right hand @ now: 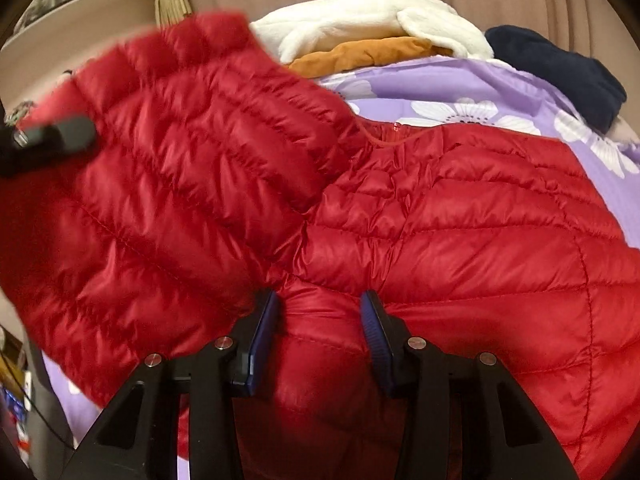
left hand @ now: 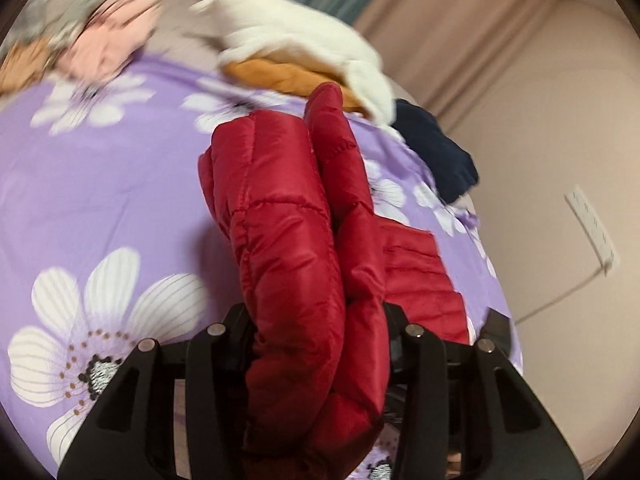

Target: Fold large clothes

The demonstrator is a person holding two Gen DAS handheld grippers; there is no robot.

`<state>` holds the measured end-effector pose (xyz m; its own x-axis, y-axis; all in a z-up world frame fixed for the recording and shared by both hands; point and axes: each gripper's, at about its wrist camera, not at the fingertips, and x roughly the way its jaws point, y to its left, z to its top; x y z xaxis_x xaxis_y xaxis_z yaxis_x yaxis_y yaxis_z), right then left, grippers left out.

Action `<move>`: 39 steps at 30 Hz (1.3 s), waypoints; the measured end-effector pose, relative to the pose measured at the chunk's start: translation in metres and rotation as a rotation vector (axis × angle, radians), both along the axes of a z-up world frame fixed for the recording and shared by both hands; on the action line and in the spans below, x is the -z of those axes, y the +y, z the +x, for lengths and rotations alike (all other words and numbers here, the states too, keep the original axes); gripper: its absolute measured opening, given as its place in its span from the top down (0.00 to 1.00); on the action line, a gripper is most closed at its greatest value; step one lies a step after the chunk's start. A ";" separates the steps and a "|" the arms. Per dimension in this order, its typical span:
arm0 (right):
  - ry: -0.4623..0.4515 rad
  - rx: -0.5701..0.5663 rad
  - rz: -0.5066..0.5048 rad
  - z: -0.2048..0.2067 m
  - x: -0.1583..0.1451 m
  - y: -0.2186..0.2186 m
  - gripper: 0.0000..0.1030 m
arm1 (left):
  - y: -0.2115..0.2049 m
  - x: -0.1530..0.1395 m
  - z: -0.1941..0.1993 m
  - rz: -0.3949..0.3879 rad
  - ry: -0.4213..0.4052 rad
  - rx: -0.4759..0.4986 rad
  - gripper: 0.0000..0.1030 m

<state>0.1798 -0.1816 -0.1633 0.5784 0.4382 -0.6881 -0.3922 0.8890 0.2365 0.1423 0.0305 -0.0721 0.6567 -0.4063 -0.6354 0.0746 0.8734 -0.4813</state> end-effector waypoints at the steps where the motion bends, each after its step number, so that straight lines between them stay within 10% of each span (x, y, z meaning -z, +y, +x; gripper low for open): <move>1: 0.001 0.001 0.010 0.000 0.000 -0.001 0.56 | -0.013 -0.005 0.001 0.021 -0.010 0.020 0.56; 11: 0.015 0.018 0.200 -0.001 -0.006 -0.040 0.56 | -0.100 -0.011 0.023 0.149 -0.033 0.115 0.50; 22: -0.059 0.303 0.028 -0.053 -0.017 -0.158 0.56 | -0.142 -0.011 0.026 0.249 -0.052 0.141 0.50; 33: 0.054 0.316 0.250 -0.042 0.027 -0.174 0.56 | -0.237 0.013 0.020 0.392 -0.076 0.322 0.50; 39: 0.056 0.310 0.355 -0.053 0.029 -0.195 0.56 | -0.253 0.040 0.034 0.312 0.009 0.430 0.44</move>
<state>0.1263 -0.3763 -0.1927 0.6856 0.4645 -0.5605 -0.0990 0.8223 0.5603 0.1765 -0.2224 -0.1116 0.4663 -0.4282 -0.7741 0.4545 0.8667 -0.2056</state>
